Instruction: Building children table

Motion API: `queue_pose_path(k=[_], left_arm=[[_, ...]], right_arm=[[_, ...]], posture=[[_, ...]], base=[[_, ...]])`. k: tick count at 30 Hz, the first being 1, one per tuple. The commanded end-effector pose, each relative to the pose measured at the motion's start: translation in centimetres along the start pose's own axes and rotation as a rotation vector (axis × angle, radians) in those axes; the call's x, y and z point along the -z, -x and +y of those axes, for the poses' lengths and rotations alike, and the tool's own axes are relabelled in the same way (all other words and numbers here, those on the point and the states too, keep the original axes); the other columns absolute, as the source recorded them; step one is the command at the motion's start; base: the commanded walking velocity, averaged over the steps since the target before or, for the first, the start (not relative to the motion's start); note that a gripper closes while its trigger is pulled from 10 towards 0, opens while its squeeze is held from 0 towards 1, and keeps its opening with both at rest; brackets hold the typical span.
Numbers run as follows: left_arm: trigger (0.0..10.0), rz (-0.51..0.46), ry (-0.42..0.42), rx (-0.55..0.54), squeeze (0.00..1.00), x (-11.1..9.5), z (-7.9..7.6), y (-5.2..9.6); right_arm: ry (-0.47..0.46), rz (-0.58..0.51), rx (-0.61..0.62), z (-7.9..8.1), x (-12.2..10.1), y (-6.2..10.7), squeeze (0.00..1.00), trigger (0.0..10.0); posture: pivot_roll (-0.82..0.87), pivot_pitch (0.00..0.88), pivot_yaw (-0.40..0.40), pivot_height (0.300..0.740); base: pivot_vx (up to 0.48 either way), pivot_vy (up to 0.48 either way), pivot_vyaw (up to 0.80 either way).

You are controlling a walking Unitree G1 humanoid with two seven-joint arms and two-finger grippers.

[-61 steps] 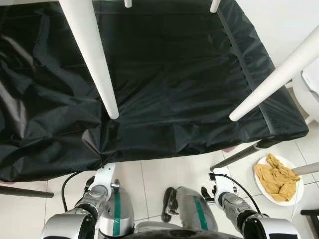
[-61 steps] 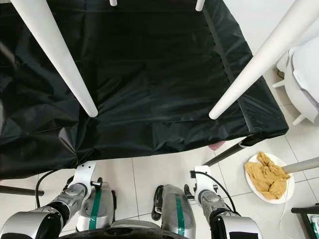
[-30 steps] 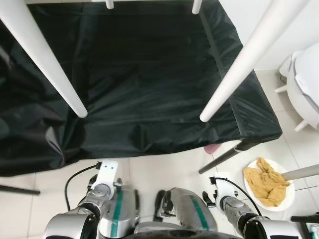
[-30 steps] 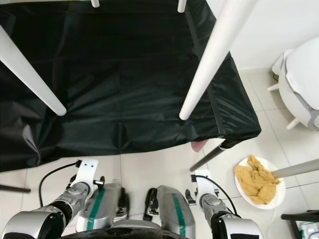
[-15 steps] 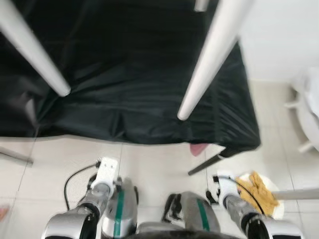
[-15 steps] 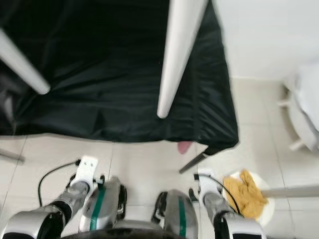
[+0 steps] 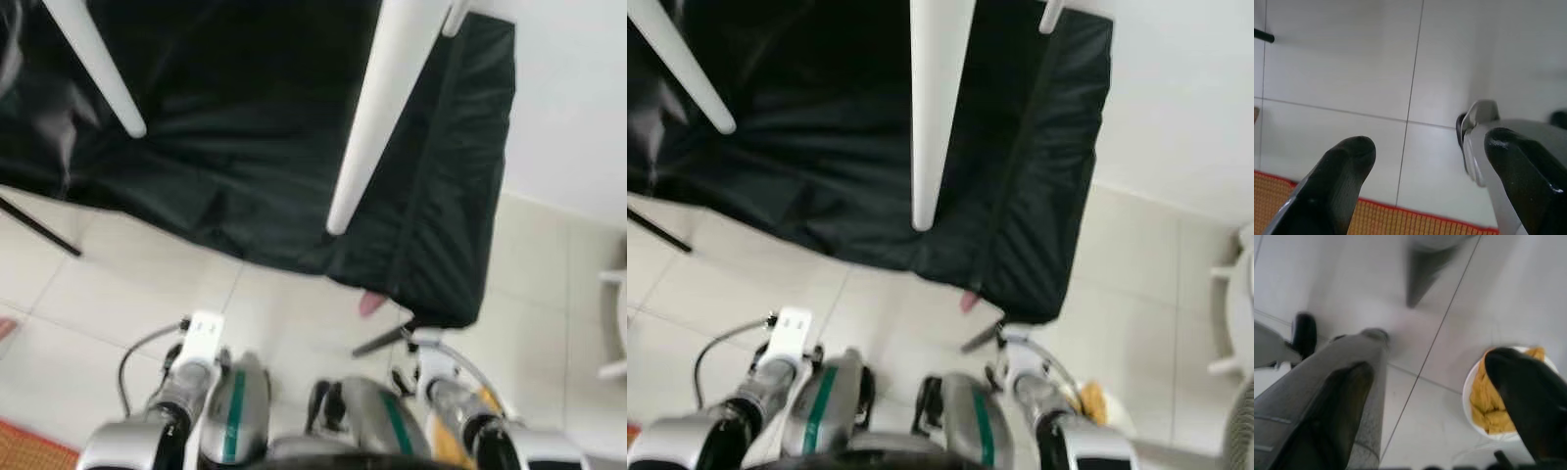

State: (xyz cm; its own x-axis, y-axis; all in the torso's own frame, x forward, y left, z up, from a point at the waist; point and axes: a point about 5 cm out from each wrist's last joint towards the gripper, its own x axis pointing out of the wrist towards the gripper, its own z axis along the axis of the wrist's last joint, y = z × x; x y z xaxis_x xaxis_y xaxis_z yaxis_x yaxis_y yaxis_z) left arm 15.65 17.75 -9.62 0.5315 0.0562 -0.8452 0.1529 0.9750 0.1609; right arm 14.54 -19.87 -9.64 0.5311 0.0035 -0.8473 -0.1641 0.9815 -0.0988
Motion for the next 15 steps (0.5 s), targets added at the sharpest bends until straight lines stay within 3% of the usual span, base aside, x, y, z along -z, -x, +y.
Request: queue_pose_path(k=[1, 15], left_arm=[[10.0, 0.041, -0.001, 0.026, 0.00, 1.06, -0.93, 0.19], [10.0, 0.039, 0.032, 0.021, 0.00, 1.23, -0.89, 0.24]], right_arm=[[-0.004, 0.038, 0.008, -0.28, 1.00, 0.23, 0.00, 10.0], [0.011, 0.038, 0.003, -0.53, 1.06, 0.29, 0.00, 10.0]], posture=[[0.10, 0.031, -0.049, 0.740], [0.10, 0.020, -0.049, 0.740]], base=[[0.000, -0.244, 0.00], [0.000, 0.000, 0.00]])
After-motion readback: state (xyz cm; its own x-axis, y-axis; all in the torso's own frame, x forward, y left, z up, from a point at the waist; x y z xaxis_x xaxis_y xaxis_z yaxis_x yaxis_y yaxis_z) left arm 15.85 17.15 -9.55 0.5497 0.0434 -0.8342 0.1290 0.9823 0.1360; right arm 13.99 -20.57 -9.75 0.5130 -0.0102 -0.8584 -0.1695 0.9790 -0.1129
